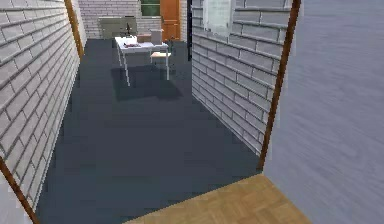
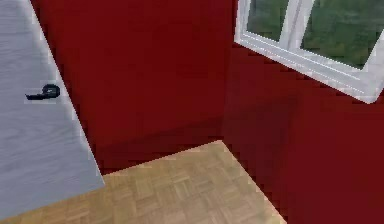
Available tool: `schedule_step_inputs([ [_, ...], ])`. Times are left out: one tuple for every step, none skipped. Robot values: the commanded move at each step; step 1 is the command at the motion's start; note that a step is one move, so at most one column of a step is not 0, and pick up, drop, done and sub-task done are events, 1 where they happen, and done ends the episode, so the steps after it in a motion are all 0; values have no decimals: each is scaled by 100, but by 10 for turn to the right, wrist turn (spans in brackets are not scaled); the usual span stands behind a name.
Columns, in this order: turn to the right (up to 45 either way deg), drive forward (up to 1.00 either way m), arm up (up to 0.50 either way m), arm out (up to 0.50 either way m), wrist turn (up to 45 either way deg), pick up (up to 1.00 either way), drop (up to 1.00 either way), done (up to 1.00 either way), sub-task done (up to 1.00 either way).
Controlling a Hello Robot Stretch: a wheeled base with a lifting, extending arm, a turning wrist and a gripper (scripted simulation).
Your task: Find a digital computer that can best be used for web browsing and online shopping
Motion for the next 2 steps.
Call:
schedule_step_inputs([
  [-180, 0, 0, 0, 0, 0, 0, 0, 0],
  [0, 50, 0, 0, 0, 0, 0, 0, 0],
])
